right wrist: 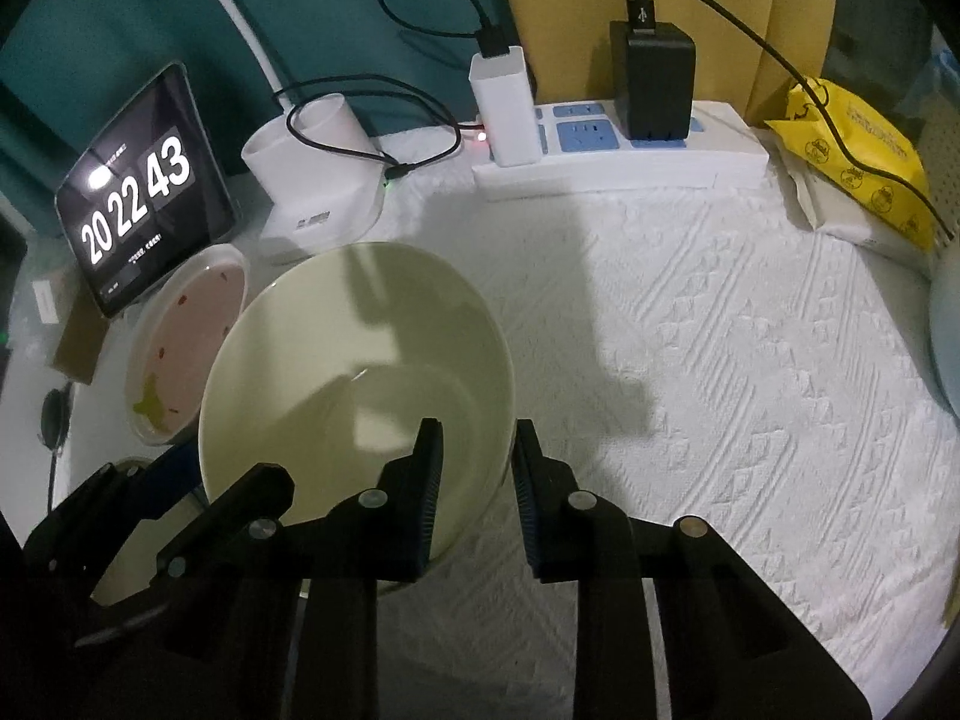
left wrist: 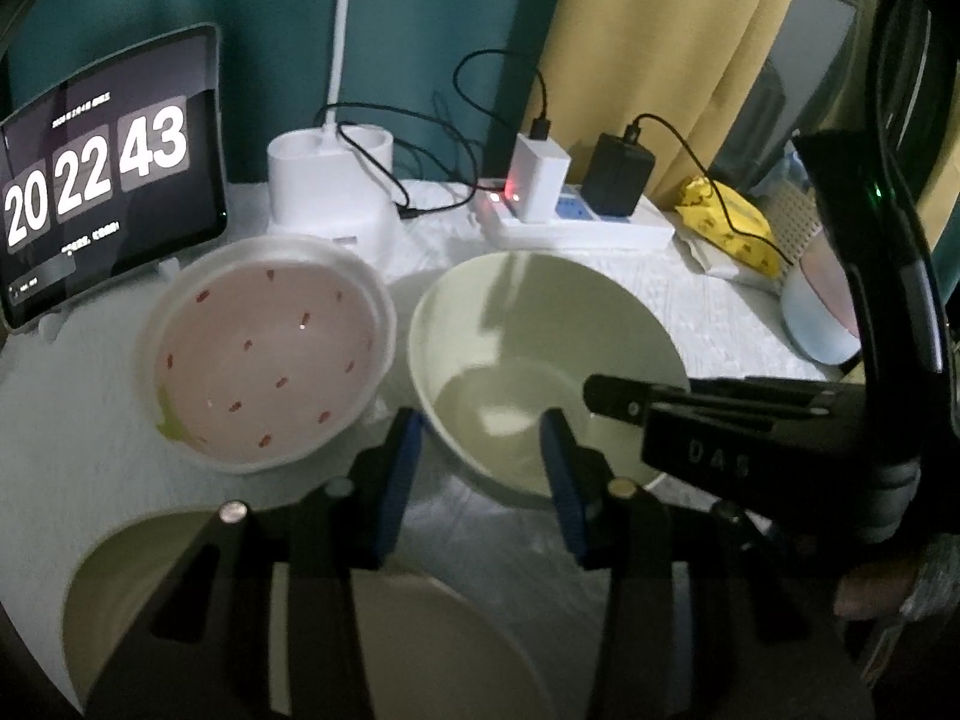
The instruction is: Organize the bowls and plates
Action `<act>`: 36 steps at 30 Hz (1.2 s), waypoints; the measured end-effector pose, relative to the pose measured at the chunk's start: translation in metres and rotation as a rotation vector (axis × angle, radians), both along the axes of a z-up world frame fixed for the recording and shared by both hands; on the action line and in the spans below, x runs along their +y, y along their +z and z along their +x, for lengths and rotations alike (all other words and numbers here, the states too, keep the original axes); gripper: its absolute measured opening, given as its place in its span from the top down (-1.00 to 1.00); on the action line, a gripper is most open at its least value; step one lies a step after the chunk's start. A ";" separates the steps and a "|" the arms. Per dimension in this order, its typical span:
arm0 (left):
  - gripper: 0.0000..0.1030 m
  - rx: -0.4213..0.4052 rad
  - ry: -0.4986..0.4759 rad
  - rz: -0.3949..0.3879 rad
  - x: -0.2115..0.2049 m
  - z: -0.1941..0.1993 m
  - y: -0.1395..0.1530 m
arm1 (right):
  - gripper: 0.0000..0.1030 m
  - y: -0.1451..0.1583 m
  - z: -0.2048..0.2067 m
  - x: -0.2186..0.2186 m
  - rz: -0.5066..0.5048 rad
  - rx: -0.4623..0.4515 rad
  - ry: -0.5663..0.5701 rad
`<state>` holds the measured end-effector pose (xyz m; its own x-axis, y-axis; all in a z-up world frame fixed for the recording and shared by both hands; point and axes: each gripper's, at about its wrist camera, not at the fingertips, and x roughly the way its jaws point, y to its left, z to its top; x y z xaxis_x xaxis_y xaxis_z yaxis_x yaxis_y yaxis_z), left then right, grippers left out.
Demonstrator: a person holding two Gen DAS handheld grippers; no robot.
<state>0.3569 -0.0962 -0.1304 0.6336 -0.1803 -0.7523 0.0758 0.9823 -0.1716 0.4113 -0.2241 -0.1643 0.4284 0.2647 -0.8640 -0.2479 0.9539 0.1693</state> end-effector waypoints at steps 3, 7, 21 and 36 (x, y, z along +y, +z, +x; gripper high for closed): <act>0.25 -0.008 -0.002 -0.002 0.000 -0.001 0.001 | 0.52 0.000 -0.001 -0.001 -0.005 -0.006 0.004; 0.31 -0.006 -0.007 -0.006 0.001 -0.002 -0.001 | 0.54 0.001 -0.002 -0.004 0.007 -0.018 -0.004; 0.36 -0.047 -0.016 -0.010 0.002 -0.013 0.010 | 0.59 0.017 -0.012 -0.011 0.027 -0.061 -0.013; 0.37 -0.127 -0.023 -0.013 0.003 -0.033 0.038 | 0.60 0.050 -0.037 -0.011 0.036 -0.137 -0.022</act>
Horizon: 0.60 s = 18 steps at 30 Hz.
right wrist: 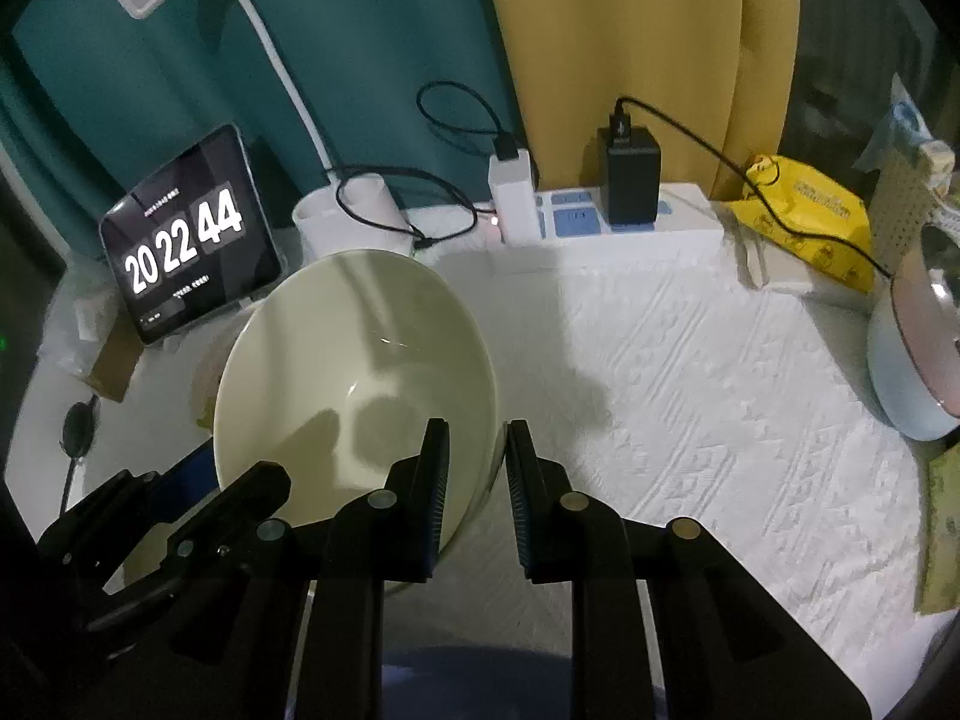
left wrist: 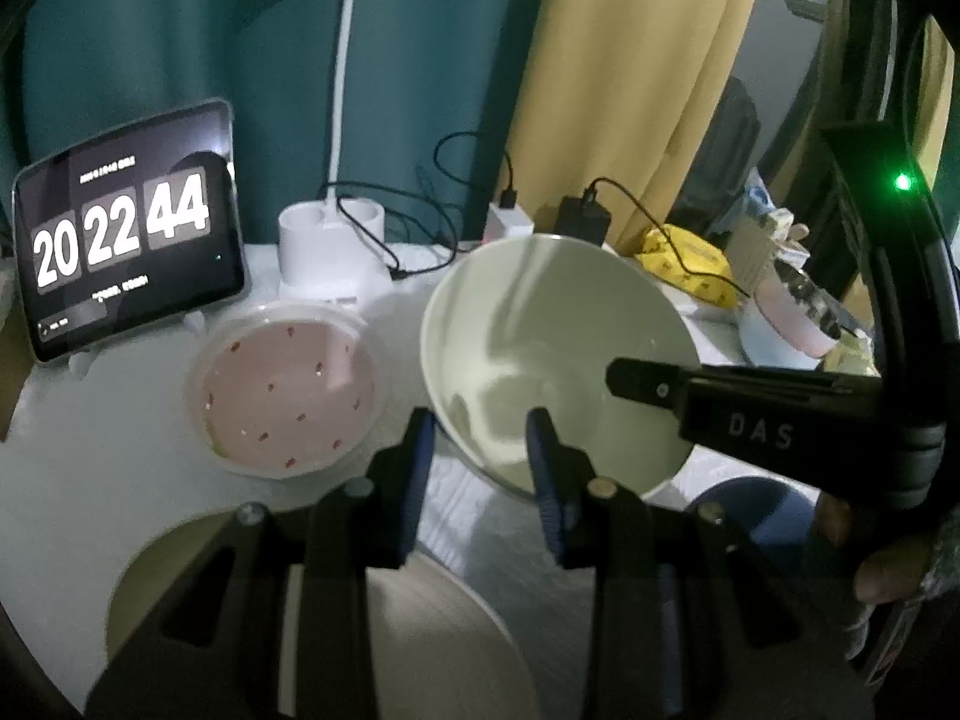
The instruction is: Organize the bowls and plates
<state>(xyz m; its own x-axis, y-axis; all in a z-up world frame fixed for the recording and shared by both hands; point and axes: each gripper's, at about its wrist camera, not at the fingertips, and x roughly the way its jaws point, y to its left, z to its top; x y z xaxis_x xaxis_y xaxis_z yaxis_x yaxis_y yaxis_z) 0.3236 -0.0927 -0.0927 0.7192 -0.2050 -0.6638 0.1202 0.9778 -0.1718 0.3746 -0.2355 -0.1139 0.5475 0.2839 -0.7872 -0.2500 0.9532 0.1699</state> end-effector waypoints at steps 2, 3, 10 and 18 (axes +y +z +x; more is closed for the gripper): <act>0.37 -0.010 -0.005 0.007 -0.001 -0.004 0.003 | 0.60 0.004 -0.004 0.001 0.000 -0.010 -0.001; 0.37 -0.015 -0.007 0.009 -0.001 -0.005 0.005 | 0.60 0.006 -0.006 0.001 0.001 -0.015 -0.002; 0.37 -0.044 -0.006 0.008 0.000 -0.015 0.015 | 0.60 0.015 -0.020 0.002 0.011 -0.034 -0.006; 0.37 -0.075 -0.013 0.003 0.000 -0.031 0.029 | 0.60 0.029 -0.035 0.000 0.016 -0.065 -0.008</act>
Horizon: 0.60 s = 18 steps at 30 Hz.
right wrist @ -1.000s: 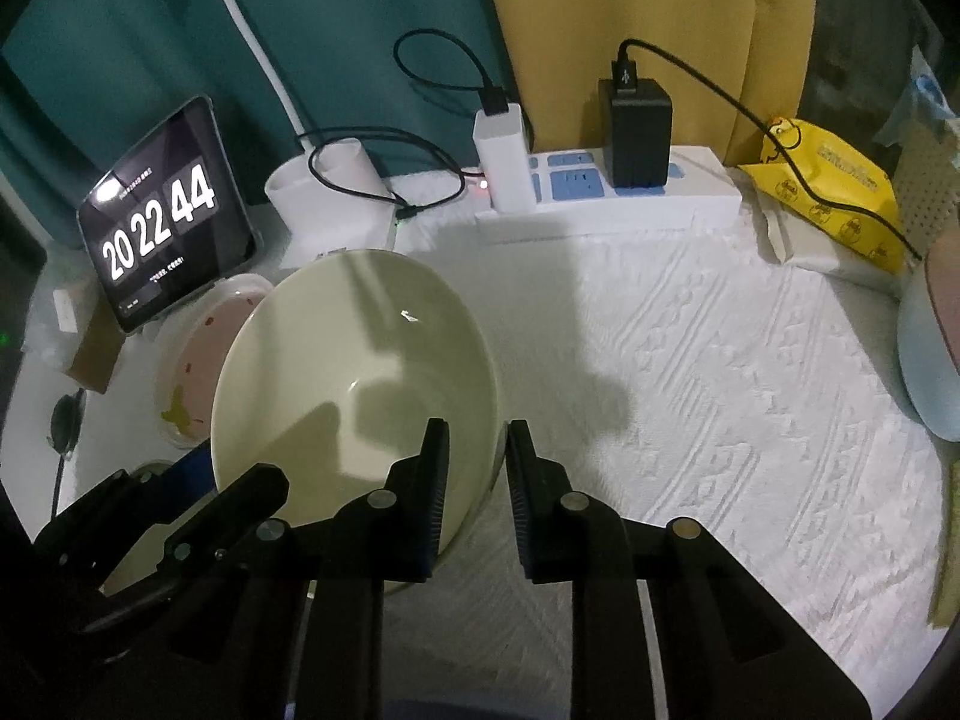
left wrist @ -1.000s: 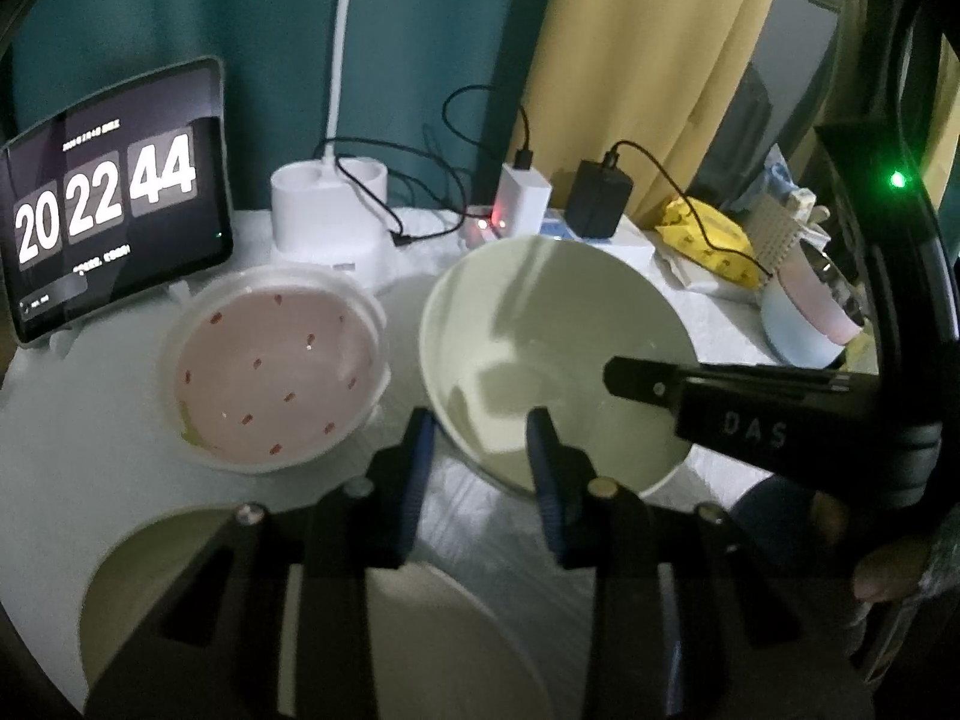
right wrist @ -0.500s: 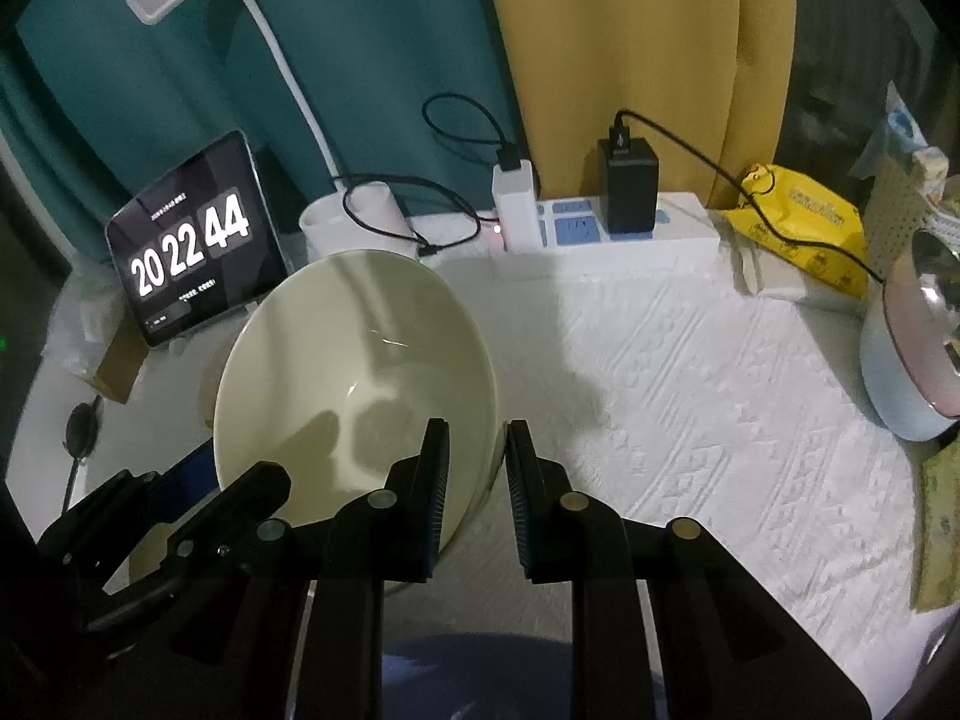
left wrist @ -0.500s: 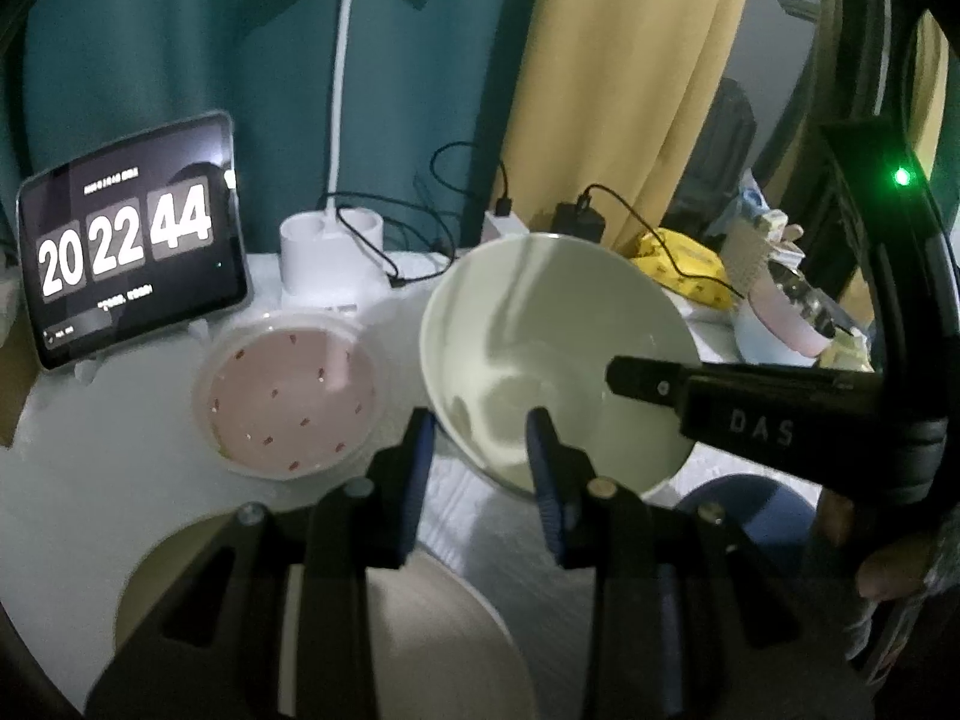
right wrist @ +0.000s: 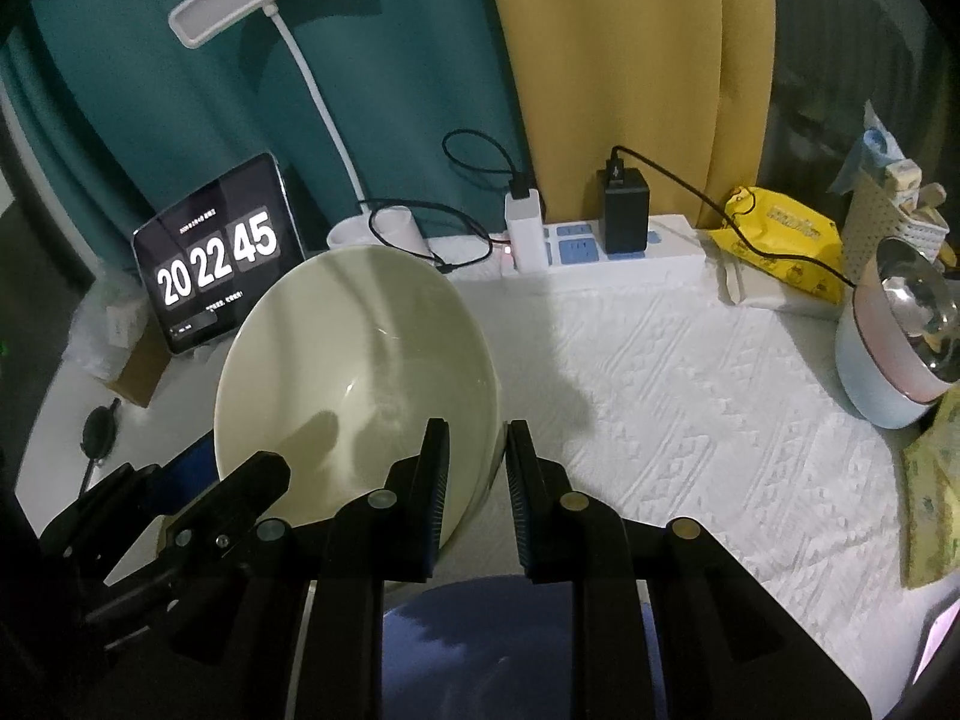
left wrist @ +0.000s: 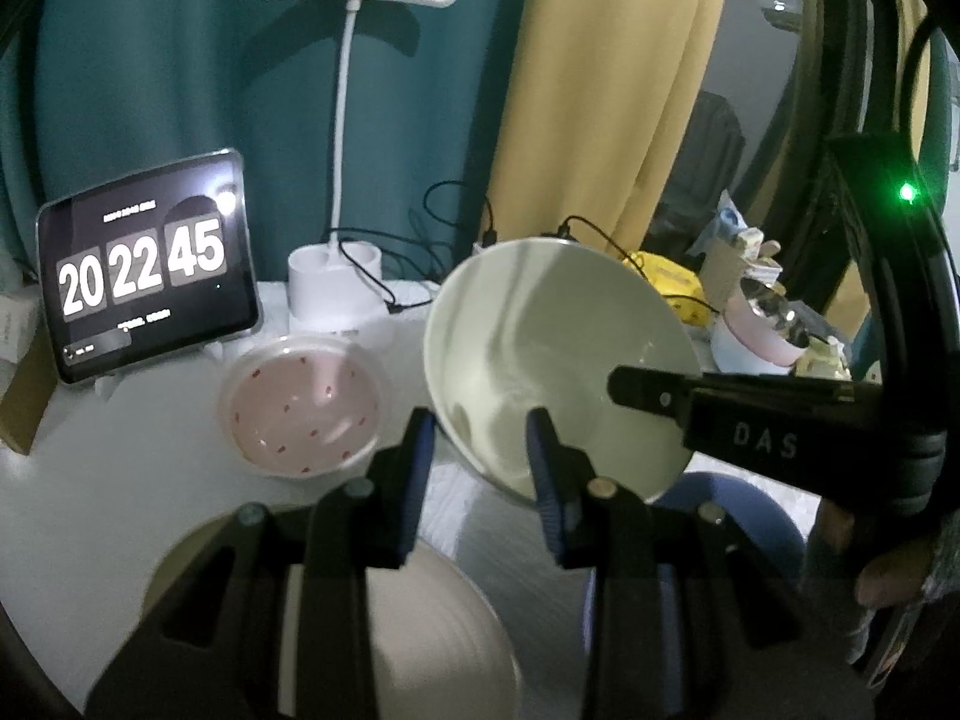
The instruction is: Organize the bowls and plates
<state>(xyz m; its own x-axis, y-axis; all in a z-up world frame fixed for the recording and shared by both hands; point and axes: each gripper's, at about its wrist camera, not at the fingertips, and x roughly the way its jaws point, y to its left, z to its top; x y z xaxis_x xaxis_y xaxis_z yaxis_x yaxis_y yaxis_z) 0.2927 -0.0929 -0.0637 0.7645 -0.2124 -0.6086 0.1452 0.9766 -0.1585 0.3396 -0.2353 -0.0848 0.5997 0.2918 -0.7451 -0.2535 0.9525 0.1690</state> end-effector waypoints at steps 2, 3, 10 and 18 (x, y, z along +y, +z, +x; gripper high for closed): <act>0.37 -0.006 -0.002 -0.003 0.000 -0.004 0.003 | 0.60 0.003 -0.004 -0.001 -0.001 -0.007 -0.003; 0.37 -0.010 -0.004 -0.004 -0.001 -0.006 0.004 | 0.60 0.005 -0.007 -0.001 -0.001 -0.011 -0.004; 0.37 -0.029 -0.015 -0.004 -0.004 -0.022 0.012 | 0.60 0.012 -0.023 -0.005 0.004 -0.035 -0.013; 0.37 -0.049 -0.025 -0.001 -0.008 -0.040 0.020 | 0.59 0.019 -0.043 -0.010 0.009 -0.055 -0.020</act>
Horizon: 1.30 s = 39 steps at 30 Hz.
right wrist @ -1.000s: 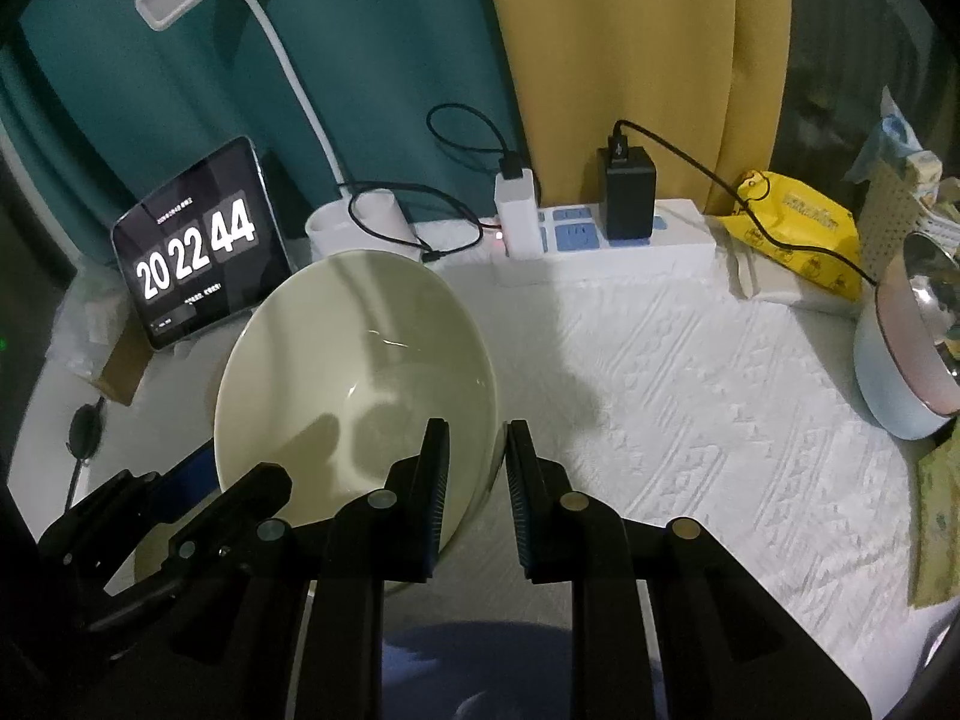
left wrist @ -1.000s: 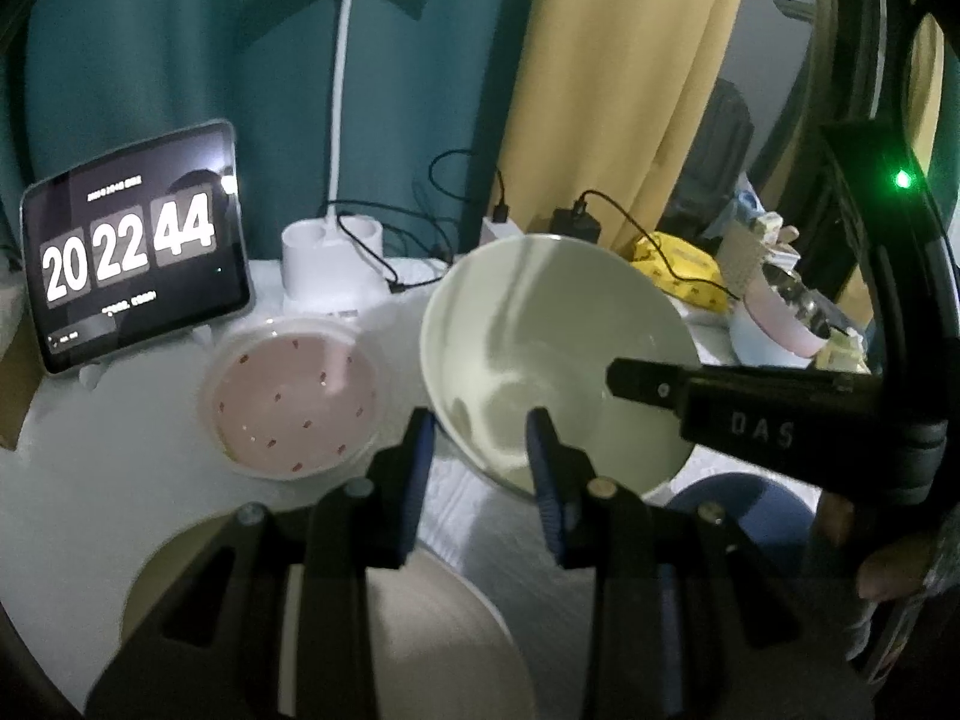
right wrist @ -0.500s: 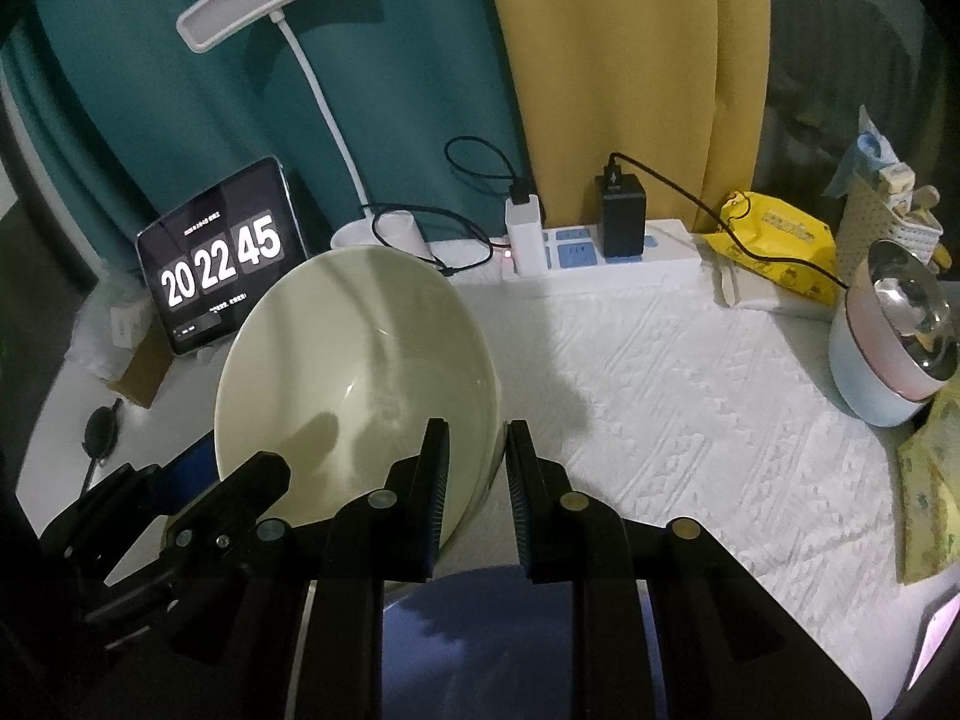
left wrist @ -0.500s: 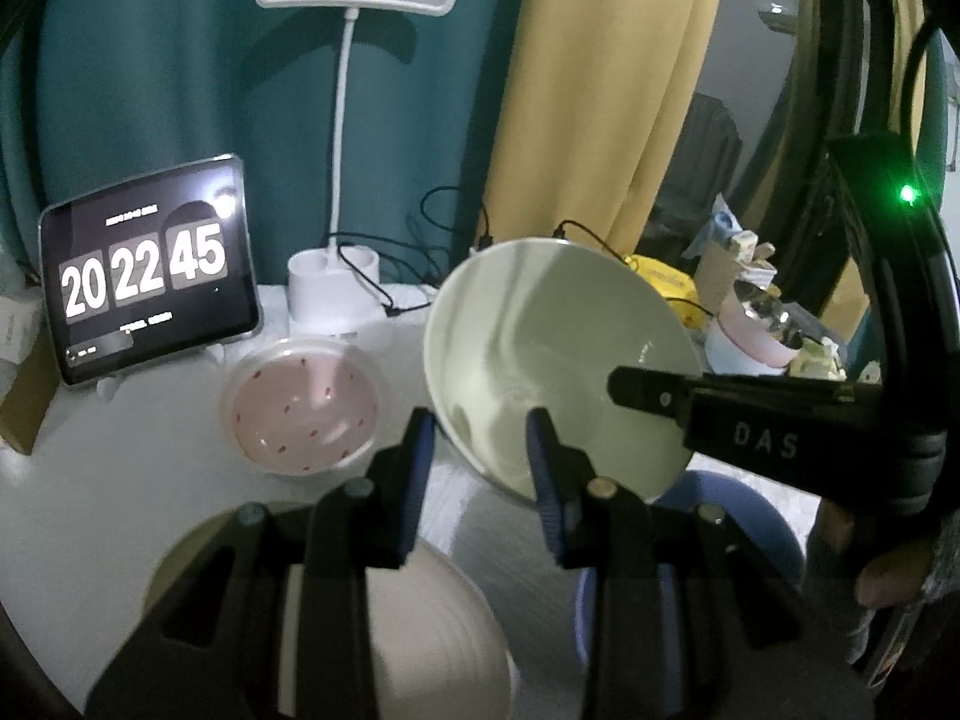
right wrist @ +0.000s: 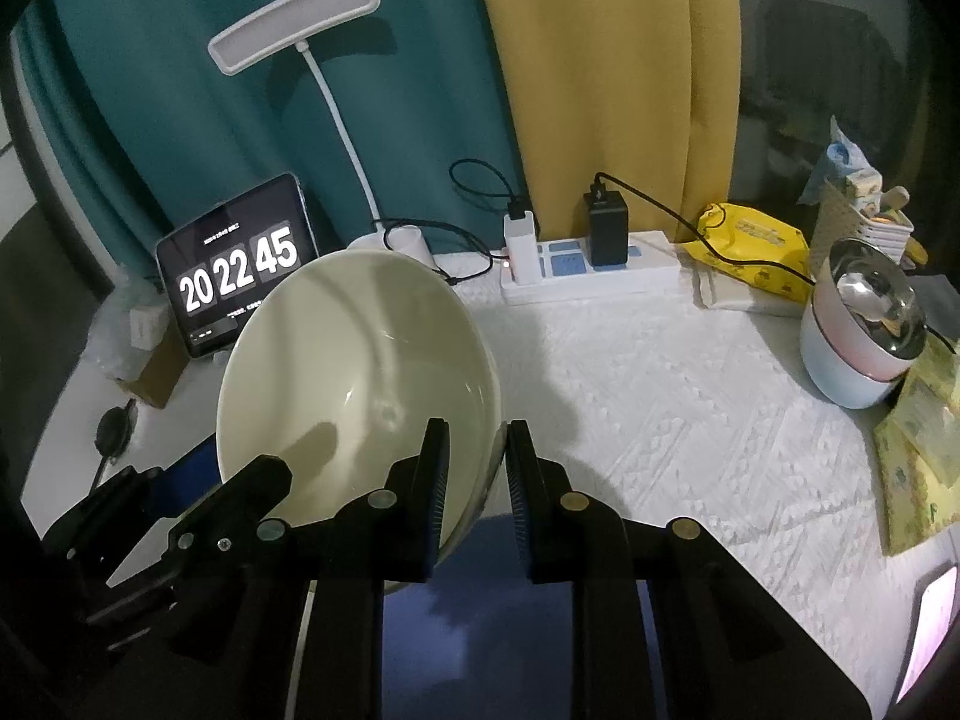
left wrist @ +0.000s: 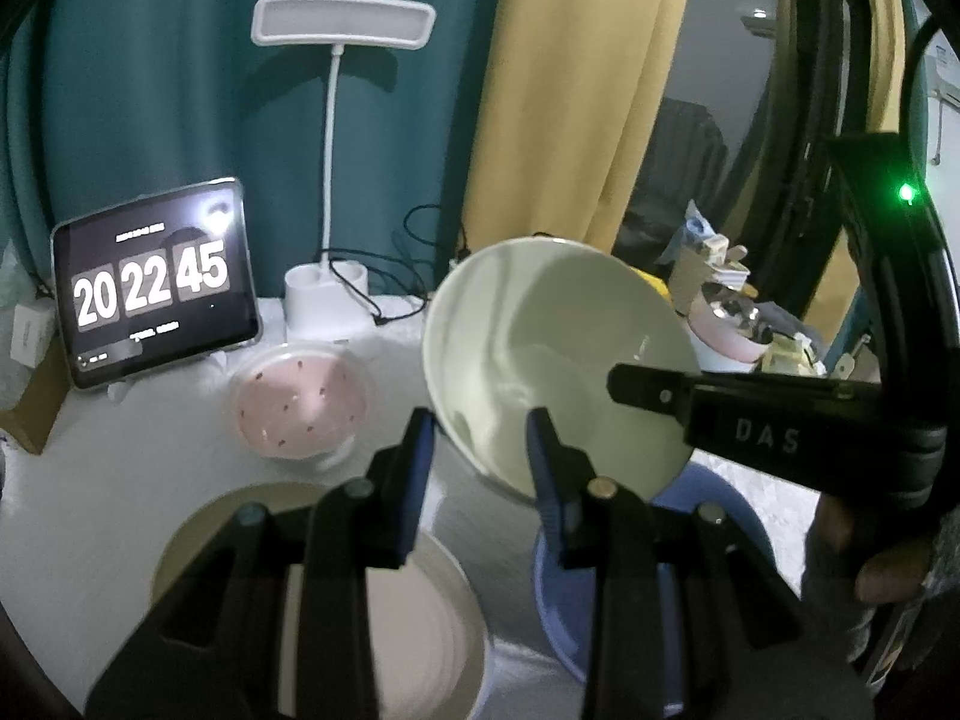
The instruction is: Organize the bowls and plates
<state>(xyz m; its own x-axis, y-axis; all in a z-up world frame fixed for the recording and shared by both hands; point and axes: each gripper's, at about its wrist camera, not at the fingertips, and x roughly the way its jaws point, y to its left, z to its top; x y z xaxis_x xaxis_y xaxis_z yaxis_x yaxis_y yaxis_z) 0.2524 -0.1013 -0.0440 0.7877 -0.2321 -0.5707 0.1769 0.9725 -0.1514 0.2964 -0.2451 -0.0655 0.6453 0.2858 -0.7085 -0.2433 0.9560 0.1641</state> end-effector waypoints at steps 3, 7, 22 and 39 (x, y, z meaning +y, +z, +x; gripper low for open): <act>0.37 -0.007 -0.007 0.001 -0.003 -0.006 0.002 | 0.59 0.002 -0.007 -0.003 0.000 -0.007 -0.004; 0.37 -0.011 -0.019 0.003 -0.008 -0.014 0.005 | 0.59 0.005 -0.017 -0.009 0.004 -0.015 -0.013; 0.37 -0.001 -0.071 0.022 -0.031 -0.041 -0.001 | 0.59 0.001 -0.051 -0.034 0.024 -0.021 -0.058; 0.37 0.048 -0.106 0.059 -0.055 -0.054 -0.023 | 0.59 -0.027 -0.072 -0.059 0.047 0.022 -0.089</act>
